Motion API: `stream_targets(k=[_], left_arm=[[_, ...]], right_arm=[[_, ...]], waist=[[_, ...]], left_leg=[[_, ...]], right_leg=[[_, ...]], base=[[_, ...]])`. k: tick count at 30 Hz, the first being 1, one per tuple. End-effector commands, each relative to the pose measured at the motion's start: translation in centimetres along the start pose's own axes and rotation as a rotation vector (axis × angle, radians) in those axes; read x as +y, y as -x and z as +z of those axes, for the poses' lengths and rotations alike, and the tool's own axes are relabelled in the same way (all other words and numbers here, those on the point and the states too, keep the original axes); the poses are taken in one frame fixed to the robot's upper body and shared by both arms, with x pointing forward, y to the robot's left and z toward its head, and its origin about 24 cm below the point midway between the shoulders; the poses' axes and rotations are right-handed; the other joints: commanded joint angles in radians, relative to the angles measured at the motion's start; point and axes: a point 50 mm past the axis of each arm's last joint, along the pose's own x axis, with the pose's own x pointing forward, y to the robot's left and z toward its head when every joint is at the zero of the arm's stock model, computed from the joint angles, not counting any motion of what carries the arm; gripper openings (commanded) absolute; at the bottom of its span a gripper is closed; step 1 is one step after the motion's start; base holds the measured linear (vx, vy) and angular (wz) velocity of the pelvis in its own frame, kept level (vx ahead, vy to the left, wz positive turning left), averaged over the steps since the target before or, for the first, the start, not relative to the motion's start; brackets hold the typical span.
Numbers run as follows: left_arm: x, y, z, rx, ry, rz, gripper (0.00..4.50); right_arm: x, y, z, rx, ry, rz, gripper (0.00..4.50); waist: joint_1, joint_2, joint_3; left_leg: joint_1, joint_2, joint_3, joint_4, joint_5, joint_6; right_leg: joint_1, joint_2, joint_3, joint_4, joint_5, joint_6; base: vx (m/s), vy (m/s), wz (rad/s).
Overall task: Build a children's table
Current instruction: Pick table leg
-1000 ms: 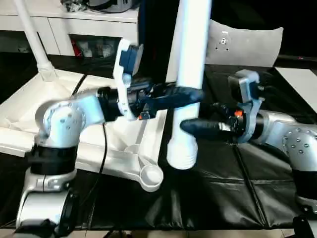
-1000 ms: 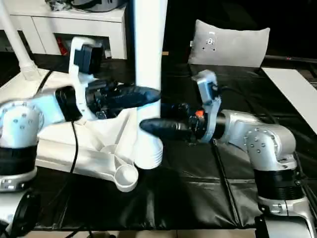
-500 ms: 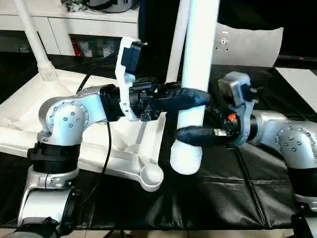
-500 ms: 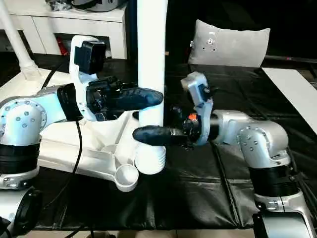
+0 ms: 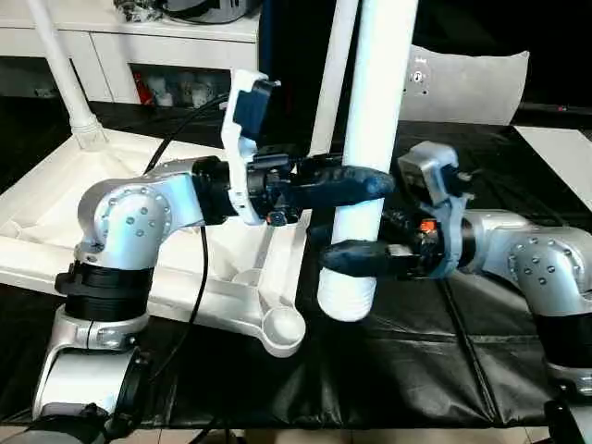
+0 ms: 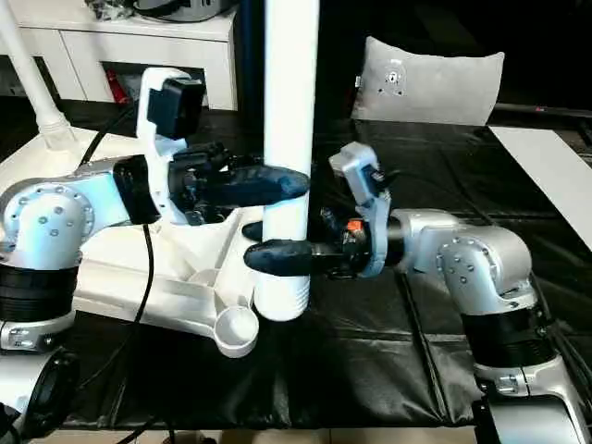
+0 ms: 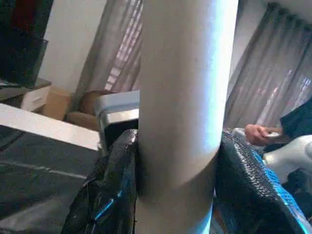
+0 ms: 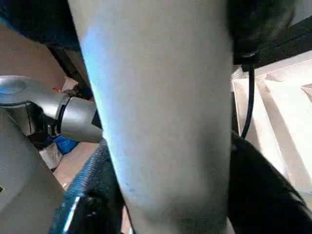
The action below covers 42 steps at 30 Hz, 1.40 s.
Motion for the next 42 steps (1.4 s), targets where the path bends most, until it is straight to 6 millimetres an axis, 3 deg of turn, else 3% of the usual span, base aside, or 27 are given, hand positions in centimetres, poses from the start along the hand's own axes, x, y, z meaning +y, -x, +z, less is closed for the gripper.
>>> stream_targets(k=[1, 7, 14, 17, 22, 23, 28, 34, 35, 39, 40, 42], left_arm=[[-0.2, -0.4, 0.5, 0.012, -0.036, -0.009, 1.91], [-0.1, -0.1, 0.4, 0.031, -0.044, 0.017, 1.9], [0.1, 0.3, -0.1, 0.054, -0.071, 0.094, 1.9], [0.1, 0.6, -0.2, 0.055, -0.079, 0.129, 2.6], [0.1, 1.1, -0.8, 0.053, -0.084, 0.192, 3.02], [0.1, 1.2, -1.0, 0.051, -0.116, 0.229, 3.08], [0.5, 1.2, -1.5, 0.038, -0.219, 0.386, 3.52], [0.5, 0.6, -1.7, -0.093, -0.303, 0.559, 3.54], [0.5, 0.6, -1.8, -0.102, -0.305, 0.575, 3.27], [0.7, 0.5, -2.6, -0.123, -0.294, 0.649, 3.16], [0.8, 0.3, -3.1, -0.113, -0.287, 0.666, 2.88], [1.0, 0.1, -3.4, -0.103, -0.292, 0.694, 2.79]], right_arm=[[0.0, 0.1, 0.3, 0.013, 0.022, -0.014, 2.25], [-0.2, -0.1, 0.1, 0.013, 0.016, -0.024, 2.03], [-0.6, -0.3, -0.3, -0.005, 0.034, -0.083, 1.99], [-1.0, -0.4, -0.5, -0.016, 0.051, -0.129, 1.98], [-1.9, -1.0, -1.3, -0.019, 0.12, -0.25, 1.95], [-2.6, -1.5, -1.7, -0.015, 0.157, -0.348, 1.95], [-4.1, -2.3, -1.9, -0.064, 0.197, -0.541, 1.95], [-5.2, -2.9, -2.0, -0.15, 0.211, -0.674, 1.95], [-5.3, -2.9, -2.0, -0.156, 0.211, -0.682, 1.95], [-5.5, -3.0, -2.1, -0.171, 0.214, -0.704, 1.95], [-5.5, -3.2, -2.1, -0.176, 0.214, -0.703, 1.95], [-5.5, -3.5, -2.1, -0.177, 0.216, -0.698, 1.95]], waist=[[0.004, -0.004, -0.072], [0.004, -0.005, -0.072], [0.003, 0.002, -0.072], [0.002, 0.002, -0.074], [-0.003, 0.001, -0.071], [-0.004, -0.003, -0.07], [-0.01, 0.003, -0.069], [-0.011, 0.007, -0.069], [-0.012, 0.005, -0.069], [-0.014, 0.001, -0.067], [-0.013, 0.003, -0.067], [-0.014, 0.004, -0.066]], left_leg=[[0.019, 0.052, -0.013, -0.072, -0.069, -0.013], [0.02, 0.053, -0.013, -0.073, -0.073, -0.013], [0.02, 0.054, -0.014, -0.073, -0.078, -0.023], [0.021, 0.055, -0.015, -0.074, -0.075, -0.027], [0.02, 0.053, -0.014, -0.076, -0.088, -0.04], [0.02, 0.053, -0.013, -0.077, -0.088, -0.04], [0.022, 0.055, -0.016, -0.083, -0.119, -0.061], [0.02, 0.056, -0.017, -0.084, -0.128, -0.065], [0.019, 0.055, -0.017, -0.084, -0.13, -0.064], [0.018, 0.054, -0.017, -0.084, -0.134, -0.058], [0.019, 0.054, -0.017, -0.085, -0.137, -0.057], [0.019, 0.055, -0.017, -0.086, -0.142, -0.058]], right_leg=[[0.048, -0.084, 0.045, -0.066, -0.101, -0.229], [0.047, -0.084, 0.045, -0.065, -0.102, -0.232], [0.046, -0.084, 0.045, -0.064, -0.099, -0.232], [0.047, -0.084, 0.045, -0.063, -0.08, -0.234], [0.045, -0.084, 0.045, -0.065, -0.104, -0.224], [0.045, -0.083, 0.046, -0.067, -0.108, -0.221], [0.042, -0.082, 0.047, -0.07, -0.14, -0.196], [0.041, -0.08, 0.048, -0.07, -0.121, -0.182], [0.042, -0.08, 0.048, -0.071, -0.116, -0.179], [0.042, -0.078, 0.049, -0.072, -0.121, -0.17], [0.041, -0.079, 0.05, -0.073, -0.132, -0.165], [0.039, -0.078, 0.049, -0.075, -0.139, -0.16]], base=[[0.0, 0.0, 0.0], [0.0, 0.0, 0.0], [0.0, 0.0, 0.0], [0.0, 0.0, 0.0], [0.0, 0.0, 0.0], [0.0, 0.0, 0.0], [0.0, 0.0, 0.0], [0.0, 0.0, 0.0], [0.0, 0.0, 0.0], [0.0, 0.0, 0.0], [0.0, 0.0, 0.0], [0.0, 0.0, 0.0]])
